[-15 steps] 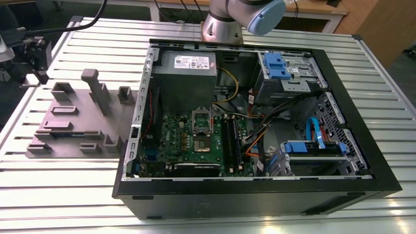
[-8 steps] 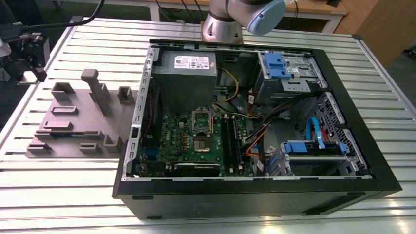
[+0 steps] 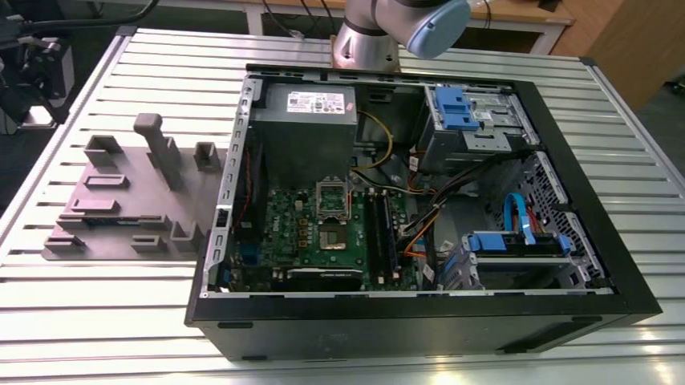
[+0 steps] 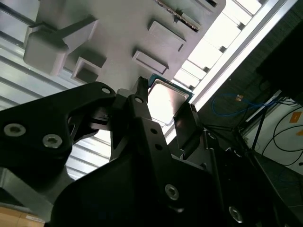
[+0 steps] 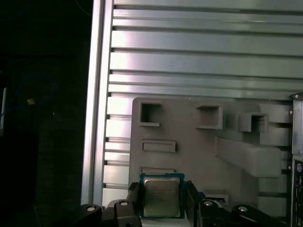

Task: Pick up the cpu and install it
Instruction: 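Pick up the cpu and move it towards the insertion slot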

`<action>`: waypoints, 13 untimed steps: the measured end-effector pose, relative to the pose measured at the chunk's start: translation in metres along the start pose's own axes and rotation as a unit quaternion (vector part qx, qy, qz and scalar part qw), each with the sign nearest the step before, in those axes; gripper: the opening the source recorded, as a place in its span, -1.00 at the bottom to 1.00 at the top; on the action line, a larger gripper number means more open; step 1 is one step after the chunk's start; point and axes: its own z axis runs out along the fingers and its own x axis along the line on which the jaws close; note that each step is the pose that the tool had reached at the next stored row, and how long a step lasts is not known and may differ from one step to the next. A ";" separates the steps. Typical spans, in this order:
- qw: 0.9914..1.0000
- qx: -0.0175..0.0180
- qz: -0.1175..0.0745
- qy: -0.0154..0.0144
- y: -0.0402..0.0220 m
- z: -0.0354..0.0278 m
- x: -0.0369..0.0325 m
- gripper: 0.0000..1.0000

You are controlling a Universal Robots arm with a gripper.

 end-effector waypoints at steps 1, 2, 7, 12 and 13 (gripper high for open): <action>1.000 0.000 0.000 0.000 0.0001 -0.0022 0.0001 -0.06; 1.000 0.000 0.000 0.000 0.0002 -0.0048 0.0001 -0.06; 1.000 0.000 0.000 0.000 0.0008 -0.0154 0.0004 -0.06; 1.000 0.000 0.000 0.000 0.0013 -0.0237 0.0006 -0.06; 1.000 0.000 0.000 0.000 0.0014 -0.0253 0.0006 -0.06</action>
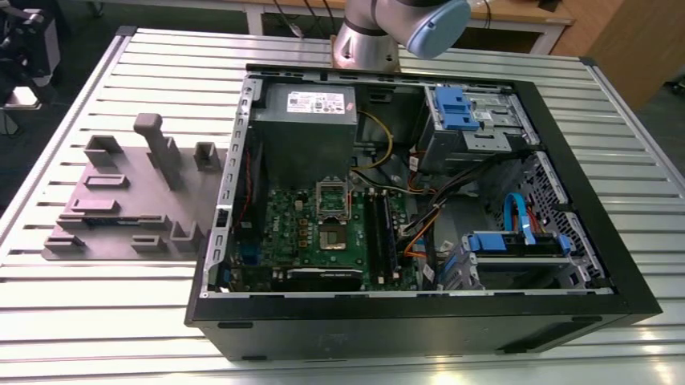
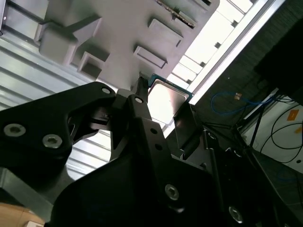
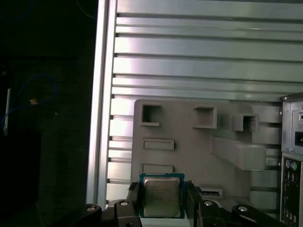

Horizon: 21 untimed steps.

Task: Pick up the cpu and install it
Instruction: 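Pick up the cpu and move it towards the insertion slot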

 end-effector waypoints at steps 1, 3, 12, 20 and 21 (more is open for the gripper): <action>1.000 0.000 0.000 0.000 0.0001 -0.0013 0.0000 -0.06; 1.000 0.000 0.000 0.000 0.0003 -0.0037 0.0001 -0.06; 1.000 0.001 0.000 0.000 0.0009 -0.0134 0.0003 -0.06; 1.000 0.001 0.000 0.000 0.0009 -0.0139 0.0003 -0.06; 1.000 0.001 0.000 0.000 0.0009 -0.0139 0.0002 -0.06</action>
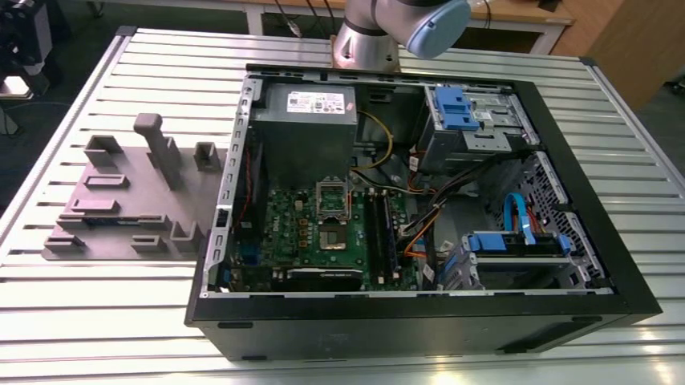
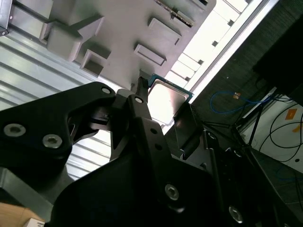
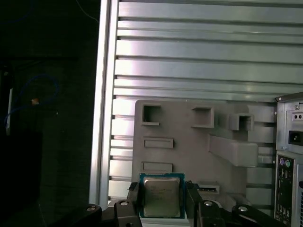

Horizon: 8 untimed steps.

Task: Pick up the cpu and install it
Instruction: 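Pick up the cpu and move it towards the insertion slot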

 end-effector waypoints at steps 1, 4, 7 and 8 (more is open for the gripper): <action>1.000 0.000 0.000 0.000 0.0000 -0.0002 -0.0007 -0.06; 1.000 0.000 0.000 0.000 -0.0001 -0.0001 -0.0036 -0.06; 1.000 0.000 0.000 0.000 -0.0002 -0.0001 -0.0065 -0.06; 1.000 0.000 0.000 0.000 -0.0003 -0.0002 -0.0079 -0.06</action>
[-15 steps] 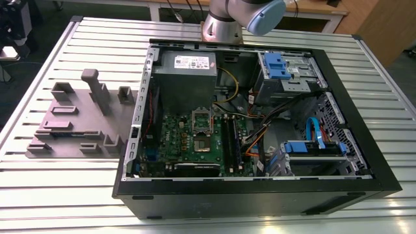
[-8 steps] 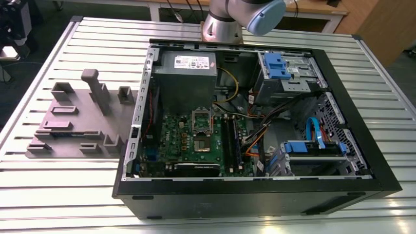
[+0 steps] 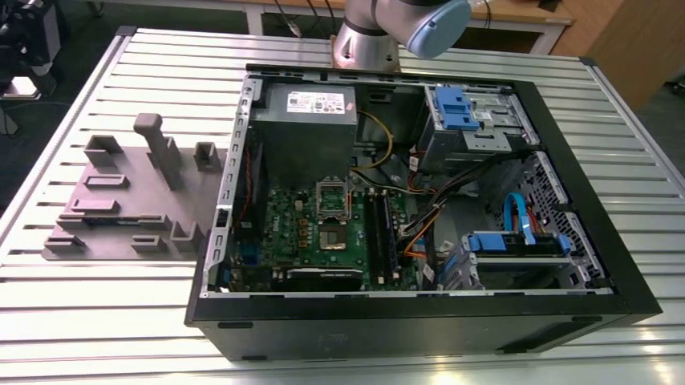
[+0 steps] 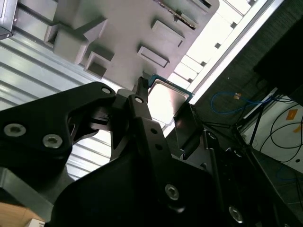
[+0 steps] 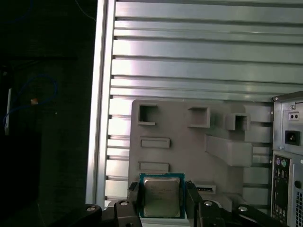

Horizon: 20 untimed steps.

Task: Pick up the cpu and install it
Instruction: 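Pick up the cpu and move it towards the insertion slot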

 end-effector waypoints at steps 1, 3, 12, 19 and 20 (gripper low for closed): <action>1.000 0.000 0.000 0.000 -0.0001 0.0000 -0.0016 -0.06; 1.000 0.000 0.000 0.000 -0.0002 -0.0001 -0.0058 -0.06; 1.000 0.000 0.000 0.000 -0.0008 -0.0007 -0.0256 -0.06; 1.000 0.000 0.000 0.000 -0.0012 -0.0009 -0.0387 -0.06; 1.000 0.000 0.000 0.000 -0.0012 -0.0010 -0.0403 -0.06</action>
